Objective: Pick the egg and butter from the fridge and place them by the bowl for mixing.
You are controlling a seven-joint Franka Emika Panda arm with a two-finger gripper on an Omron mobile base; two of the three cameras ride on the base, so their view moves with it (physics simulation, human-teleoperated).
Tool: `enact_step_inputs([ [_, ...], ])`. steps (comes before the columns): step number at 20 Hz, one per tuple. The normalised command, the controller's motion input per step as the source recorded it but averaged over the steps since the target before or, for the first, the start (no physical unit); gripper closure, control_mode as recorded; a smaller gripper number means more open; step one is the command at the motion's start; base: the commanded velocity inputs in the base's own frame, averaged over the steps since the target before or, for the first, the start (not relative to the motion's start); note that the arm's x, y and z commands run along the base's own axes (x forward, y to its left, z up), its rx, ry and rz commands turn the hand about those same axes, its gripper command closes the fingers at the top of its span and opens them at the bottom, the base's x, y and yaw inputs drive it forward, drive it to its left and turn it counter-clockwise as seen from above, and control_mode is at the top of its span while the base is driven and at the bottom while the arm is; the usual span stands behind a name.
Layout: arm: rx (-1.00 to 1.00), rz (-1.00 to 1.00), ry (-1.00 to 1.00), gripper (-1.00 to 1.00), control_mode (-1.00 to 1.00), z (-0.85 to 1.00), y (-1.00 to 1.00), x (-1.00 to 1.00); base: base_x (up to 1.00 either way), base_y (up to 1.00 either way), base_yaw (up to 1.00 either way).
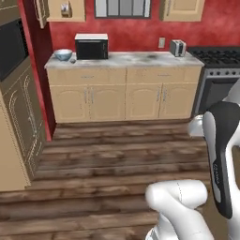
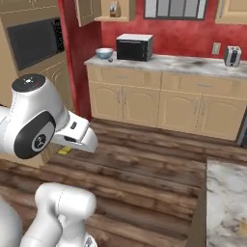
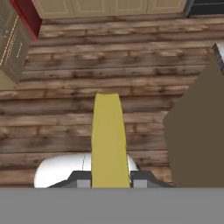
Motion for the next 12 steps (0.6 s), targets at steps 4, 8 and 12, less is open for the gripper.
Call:
enact_step_inputs([
  [4, 0.0, 0.0, 0.0, 1.0, 1.0, 0.0, 0.0, 0.0, 0.94, 0.14, 0.0],
  [8, 0.0, 0.0, 0.0, 1.0, 1.0, 0.0, 0.0, 0.0, 0.94, 0.2, 0.0],
  [12, 0.0, 0.0, 0.0, 1.0, 1.0, 0.0, 0.0, 0.0, 0.94, 0.25, 0.0],
])
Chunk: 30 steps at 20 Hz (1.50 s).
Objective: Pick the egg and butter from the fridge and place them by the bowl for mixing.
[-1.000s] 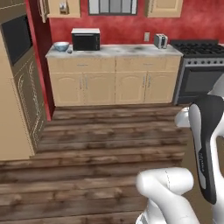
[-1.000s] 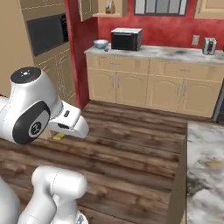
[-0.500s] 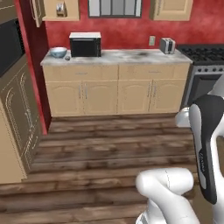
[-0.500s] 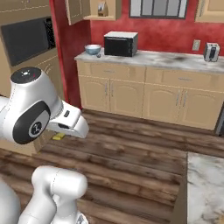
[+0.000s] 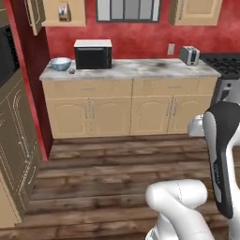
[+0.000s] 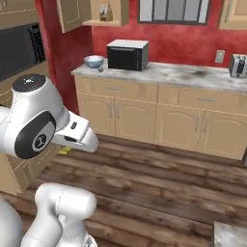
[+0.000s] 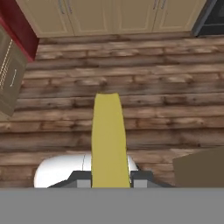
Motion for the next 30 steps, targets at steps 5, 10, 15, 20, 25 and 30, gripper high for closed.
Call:
enact_step_inputs([
  [5, 0.0, 0.0, 0.0, 1.0, 1.0, 0.0, 0.0, 0.0, 0.94, 0.29, 0.01],
  [10, 0.0, 0.0, 0.0, 1.0, 1.0, 0.0, 0.0, 0.0, 0.93, 0.29, 0.08],
  [15, 0.0, 0.0, 0.0, 1.0, 1.0, 0.0, 0.0, 0.0, 0.85, 0.2, 0.23],
  [20, 0.0, 0.0, 0.0, 1.0, 1.0, 0.0, 0.0, 0.0, 0.76, 0.13, 0.35],
  [25, 0.0, 0.0, 0.0, 1.0, 1.0, 0.0, 0.0, 0.0, 0.75, 0.08, 0.39],
  [30, 0.0, 0.0, 0.0, 1.0, 1.0, 0.0, 0.0, 0.0, 0.77, 0.04, 0.39],
])
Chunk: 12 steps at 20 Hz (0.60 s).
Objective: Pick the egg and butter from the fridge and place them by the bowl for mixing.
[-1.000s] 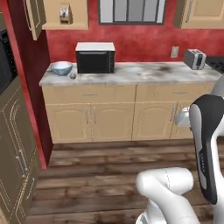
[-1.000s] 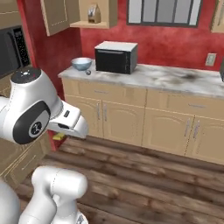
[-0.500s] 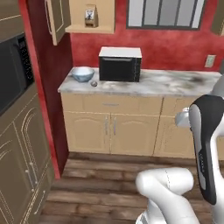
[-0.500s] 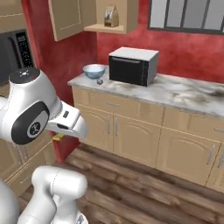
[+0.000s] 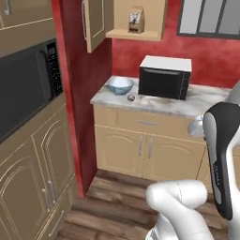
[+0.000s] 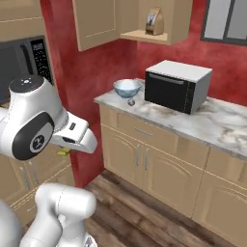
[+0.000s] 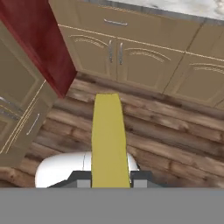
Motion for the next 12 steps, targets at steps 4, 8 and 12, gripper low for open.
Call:
enact_step_inputs([
  [4, 0.0, 0.0, 0.0, 1.0, 1.0, 0.0, 0.0, 0.0, 0.87, 0.02, 0.2],
  [8, 0.0, 0.0, 0.0, 1.0, 1.0, 0.0, 0.0, 0.0, 0.85, 0.01, 0.02],
  [12, 0.0, 0.0, 0.0, 1.0, 1.0, 0.0, 0.0, 0.0, 0.8, 0.08, 0.0],
])
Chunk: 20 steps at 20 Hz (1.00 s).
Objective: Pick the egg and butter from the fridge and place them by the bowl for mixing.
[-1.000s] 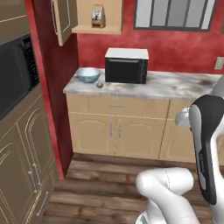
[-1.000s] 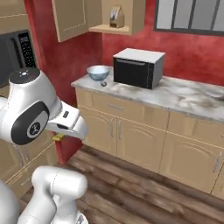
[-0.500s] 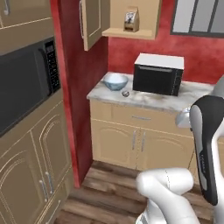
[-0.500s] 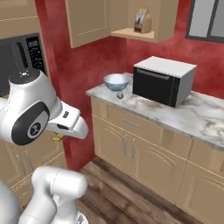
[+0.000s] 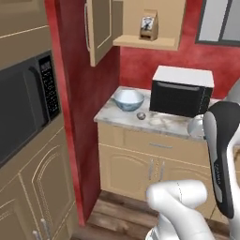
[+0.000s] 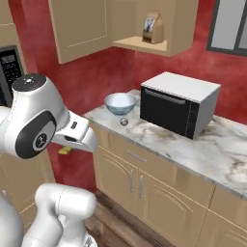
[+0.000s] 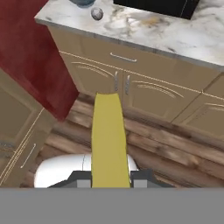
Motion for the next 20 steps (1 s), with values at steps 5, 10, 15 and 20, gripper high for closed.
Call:
enact_step_inputs([
  [5, 0.0, 0.0, 0.0, 1.0, 1.0, 0.0, 0.0, 0.0, 0.73, 0.2, 0.0],
  [10, 0.0, 0.0, 0.0, 1.0, 1.0, 0.0, 0.0, 0.0, 0.7, 0.14, 0.0],
  [15, 0.0, 0.0, 0.0, 1.0, 1.0, 0.0, 0.0, 0.0, 0.57, -0.03, -0.06],
  [20, 0.0, 0.0, 0.0, 1.0, 1.0, 0.0, 0.0, 0.0, 0.49, -0.05, -0.21],
])
